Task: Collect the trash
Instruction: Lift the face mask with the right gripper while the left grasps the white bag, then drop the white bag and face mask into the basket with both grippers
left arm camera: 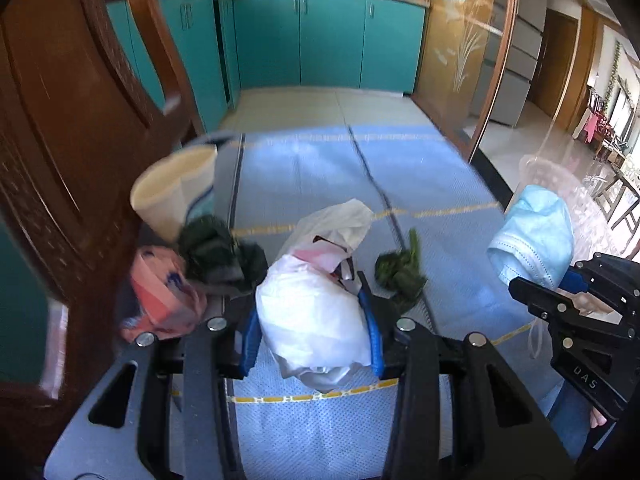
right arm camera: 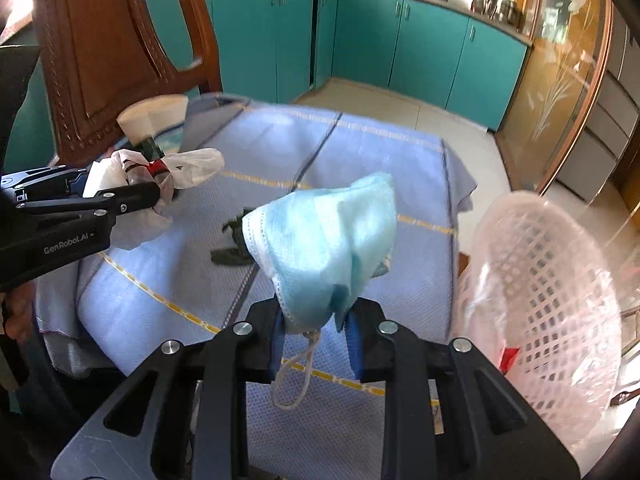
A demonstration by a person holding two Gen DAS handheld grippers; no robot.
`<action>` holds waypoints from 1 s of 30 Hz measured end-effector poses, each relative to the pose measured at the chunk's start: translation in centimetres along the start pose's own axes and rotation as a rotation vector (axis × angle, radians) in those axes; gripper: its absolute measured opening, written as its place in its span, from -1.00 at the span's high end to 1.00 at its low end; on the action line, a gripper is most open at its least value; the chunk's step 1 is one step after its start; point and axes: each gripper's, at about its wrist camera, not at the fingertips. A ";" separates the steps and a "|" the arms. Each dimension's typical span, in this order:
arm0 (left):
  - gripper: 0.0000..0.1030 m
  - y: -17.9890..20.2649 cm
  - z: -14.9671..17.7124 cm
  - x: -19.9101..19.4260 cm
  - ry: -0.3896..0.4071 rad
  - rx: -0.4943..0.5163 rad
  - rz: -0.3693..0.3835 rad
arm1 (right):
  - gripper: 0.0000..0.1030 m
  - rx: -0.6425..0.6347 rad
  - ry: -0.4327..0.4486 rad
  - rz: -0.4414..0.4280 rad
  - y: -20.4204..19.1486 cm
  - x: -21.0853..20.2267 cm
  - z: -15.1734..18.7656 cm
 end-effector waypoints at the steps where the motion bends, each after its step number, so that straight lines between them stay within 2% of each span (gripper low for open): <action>1: 0.18 0.2 -0.2 -0.5 0.013 0.005 -0.003 | 0.49 0.001 0.012 0.004 0.1 -0.4 -0.1; 14: 0.18 3.1 -2.2 -6.4 0.163 0.073 -0.019 | 0.49 0.015 0.142 0.047 2.3 -6.0 -1.2; 30: 0.18 5.3 -2.4 -9.0 0.241 0.100 -0.028 | 0.49 0.042 0.154 0.031 3.4 -6.6 -0.6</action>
Point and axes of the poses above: each gripper's, at about its wrist camera, not at the fingertips, and x roughly the way its jaws point, y to its right, z to its underside, and after that the axes turned 6 degrees about z, right-handed
